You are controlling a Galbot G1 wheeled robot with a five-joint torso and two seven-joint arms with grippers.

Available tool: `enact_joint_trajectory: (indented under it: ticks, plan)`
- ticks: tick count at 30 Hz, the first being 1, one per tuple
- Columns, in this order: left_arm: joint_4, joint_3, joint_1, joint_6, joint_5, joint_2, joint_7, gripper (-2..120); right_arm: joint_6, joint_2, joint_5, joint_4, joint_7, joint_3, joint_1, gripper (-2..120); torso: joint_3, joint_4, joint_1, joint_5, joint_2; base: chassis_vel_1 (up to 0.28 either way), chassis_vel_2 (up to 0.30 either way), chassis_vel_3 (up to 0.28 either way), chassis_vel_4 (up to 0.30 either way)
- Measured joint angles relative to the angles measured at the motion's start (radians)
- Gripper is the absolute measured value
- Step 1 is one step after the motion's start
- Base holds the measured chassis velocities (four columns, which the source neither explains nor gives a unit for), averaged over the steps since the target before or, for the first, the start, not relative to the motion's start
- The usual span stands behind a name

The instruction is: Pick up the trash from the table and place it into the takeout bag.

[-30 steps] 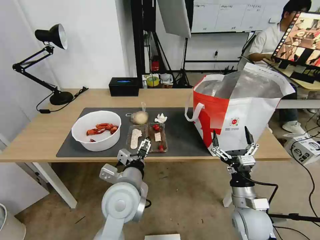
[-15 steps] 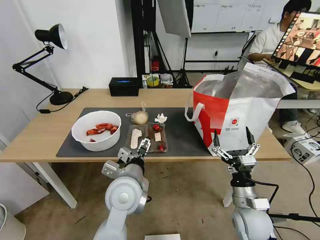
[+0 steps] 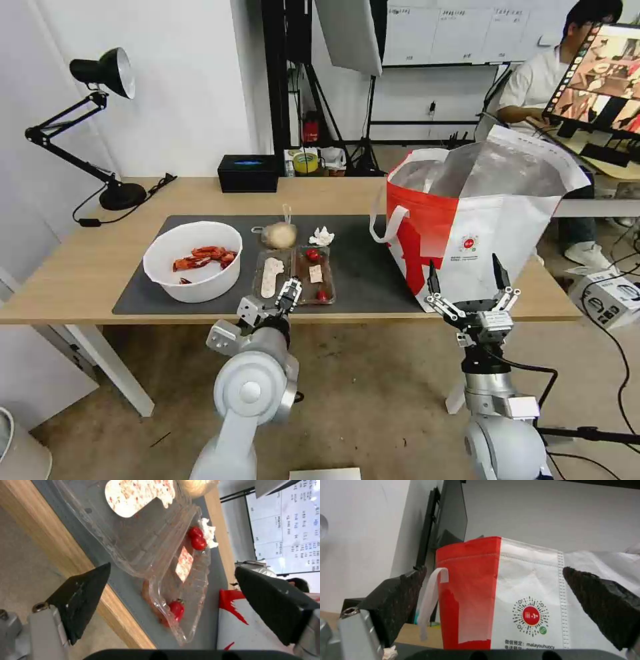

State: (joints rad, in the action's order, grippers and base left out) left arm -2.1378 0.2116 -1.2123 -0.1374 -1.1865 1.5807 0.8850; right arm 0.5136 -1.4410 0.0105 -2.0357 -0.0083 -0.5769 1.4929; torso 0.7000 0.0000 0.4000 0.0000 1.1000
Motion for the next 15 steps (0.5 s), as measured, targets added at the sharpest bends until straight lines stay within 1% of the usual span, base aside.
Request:
enact_joint_trajectory:
  ticks: [15]
  plan:
    - [0.036, 0.018, 0.034, 0.0, -0.001, 0.0, 0.011, 100, 0.011, -0.005, 0.001, 0.012, 0.0, 0.001, -0.008, 100, 0.0, 0.0, 0.0, 0.0, 0.0, 0.0, 0.0, 0.0, 0.0]
